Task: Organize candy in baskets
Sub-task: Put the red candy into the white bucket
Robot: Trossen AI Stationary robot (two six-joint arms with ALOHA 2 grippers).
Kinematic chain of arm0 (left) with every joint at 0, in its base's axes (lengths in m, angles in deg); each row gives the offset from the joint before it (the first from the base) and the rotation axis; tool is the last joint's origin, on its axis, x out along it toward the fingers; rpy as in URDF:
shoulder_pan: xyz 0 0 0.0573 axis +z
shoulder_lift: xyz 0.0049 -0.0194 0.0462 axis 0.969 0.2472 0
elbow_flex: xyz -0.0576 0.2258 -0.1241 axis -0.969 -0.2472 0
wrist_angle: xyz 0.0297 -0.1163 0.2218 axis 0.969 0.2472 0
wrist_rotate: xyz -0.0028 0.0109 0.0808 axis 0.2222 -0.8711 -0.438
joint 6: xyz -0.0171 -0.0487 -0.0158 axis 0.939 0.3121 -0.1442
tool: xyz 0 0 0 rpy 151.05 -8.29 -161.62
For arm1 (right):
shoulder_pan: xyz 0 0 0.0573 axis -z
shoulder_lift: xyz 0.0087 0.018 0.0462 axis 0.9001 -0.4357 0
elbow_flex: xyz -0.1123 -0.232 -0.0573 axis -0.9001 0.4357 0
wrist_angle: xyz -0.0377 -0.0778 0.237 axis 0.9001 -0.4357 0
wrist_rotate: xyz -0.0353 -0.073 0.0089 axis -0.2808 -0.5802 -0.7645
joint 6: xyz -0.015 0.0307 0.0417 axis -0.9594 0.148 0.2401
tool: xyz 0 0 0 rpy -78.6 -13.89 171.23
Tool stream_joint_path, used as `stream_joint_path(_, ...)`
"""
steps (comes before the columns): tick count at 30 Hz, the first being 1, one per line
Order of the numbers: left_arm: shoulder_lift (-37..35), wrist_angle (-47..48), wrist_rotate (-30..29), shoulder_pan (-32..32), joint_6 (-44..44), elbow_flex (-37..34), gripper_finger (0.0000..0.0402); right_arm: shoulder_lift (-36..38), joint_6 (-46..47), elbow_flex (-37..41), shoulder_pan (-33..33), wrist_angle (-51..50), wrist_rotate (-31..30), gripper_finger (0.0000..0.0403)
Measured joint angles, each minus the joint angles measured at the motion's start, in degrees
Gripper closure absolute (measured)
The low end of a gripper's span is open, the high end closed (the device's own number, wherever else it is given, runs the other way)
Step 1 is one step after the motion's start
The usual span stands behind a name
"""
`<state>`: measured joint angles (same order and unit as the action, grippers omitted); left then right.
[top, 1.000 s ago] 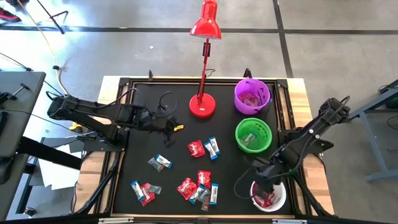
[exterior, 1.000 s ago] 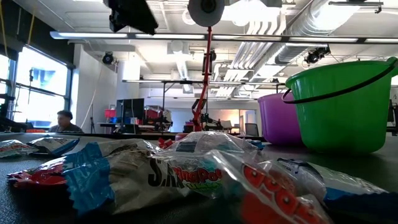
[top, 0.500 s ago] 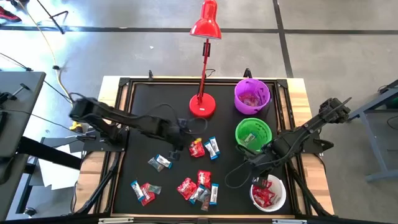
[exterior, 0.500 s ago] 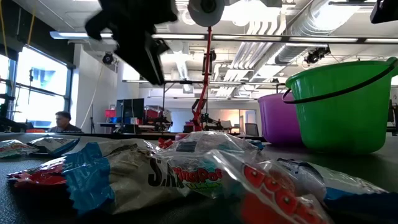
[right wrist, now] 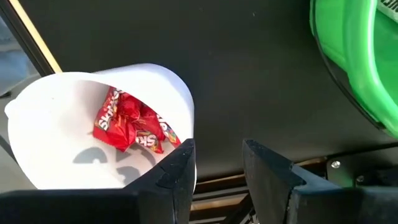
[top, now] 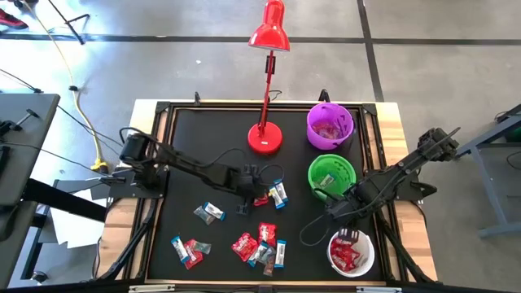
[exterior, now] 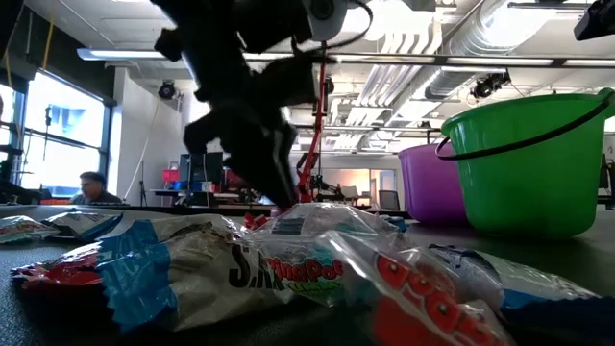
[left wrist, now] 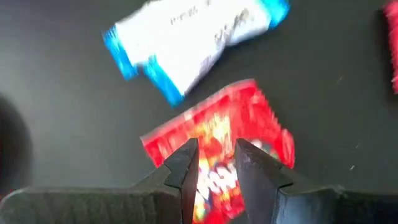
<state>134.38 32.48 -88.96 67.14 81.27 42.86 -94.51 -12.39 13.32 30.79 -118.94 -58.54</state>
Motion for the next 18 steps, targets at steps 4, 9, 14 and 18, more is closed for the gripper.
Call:
stream_joint_path(4, 2.2, 1.6, 0.3, 0.7, 8.5, 0.2, 0.0311, 0.0, -0.1, 0.0, 0.0, -0.1, 0.1, 0.0277)
stream_joint_path(9, 4.1, 2.4, 0.1, 0.8, 14.8, 0.3, 0.0311, 0.0, -1.1, 0.0, 0.0, -0.1, 0.5, 0.0277)
stream_joint_path(14, 4.3, 2.6, -0.1, 0.8, 18.8, 0.2, 0.0312, 0.0, -1.1, 0.0, 0.0, -0.1, 0.5, 0.0277)
stream_joint_path(18, 4.4, 2.7, -1.0, 0.8, 25.2, 0.2, 0.032, 0.0, -2.0, 0.0, 0.0, -0.3, 0.5, 0.0276)
